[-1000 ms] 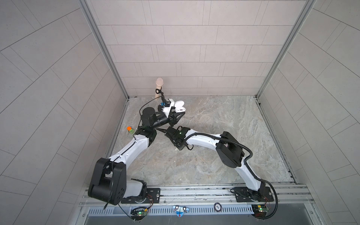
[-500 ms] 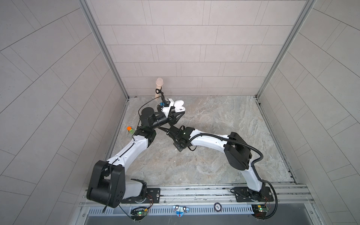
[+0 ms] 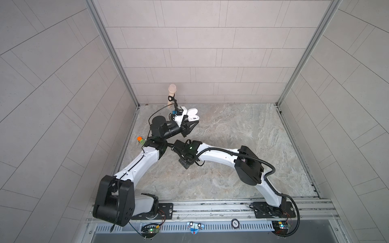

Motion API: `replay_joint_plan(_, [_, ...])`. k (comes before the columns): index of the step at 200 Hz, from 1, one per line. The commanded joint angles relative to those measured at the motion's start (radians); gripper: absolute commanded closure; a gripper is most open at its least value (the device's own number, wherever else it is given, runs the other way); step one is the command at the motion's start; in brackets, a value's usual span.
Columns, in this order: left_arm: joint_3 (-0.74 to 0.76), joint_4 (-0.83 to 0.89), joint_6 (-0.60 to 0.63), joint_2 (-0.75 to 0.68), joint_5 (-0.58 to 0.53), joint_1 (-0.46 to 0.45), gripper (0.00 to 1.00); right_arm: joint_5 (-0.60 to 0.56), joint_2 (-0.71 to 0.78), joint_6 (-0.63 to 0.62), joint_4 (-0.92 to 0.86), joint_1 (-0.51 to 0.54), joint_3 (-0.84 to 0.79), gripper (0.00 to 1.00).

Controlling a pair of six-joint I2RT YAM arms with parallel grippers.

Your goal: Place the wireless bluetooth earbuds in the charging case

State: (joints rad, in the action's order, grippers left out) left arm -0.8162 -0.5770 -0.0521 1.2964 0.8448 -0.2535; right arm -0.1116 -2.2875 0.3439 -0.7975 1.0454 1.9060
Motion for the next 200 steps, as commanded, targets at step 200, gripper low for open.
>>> replay_joint_plan(200, [0.078,-0.034,-0.024,-0.058,-0.029,0.003,0.76,0.017,0.221,-0.011,-0.034,-0.096,-0.282,0.28])
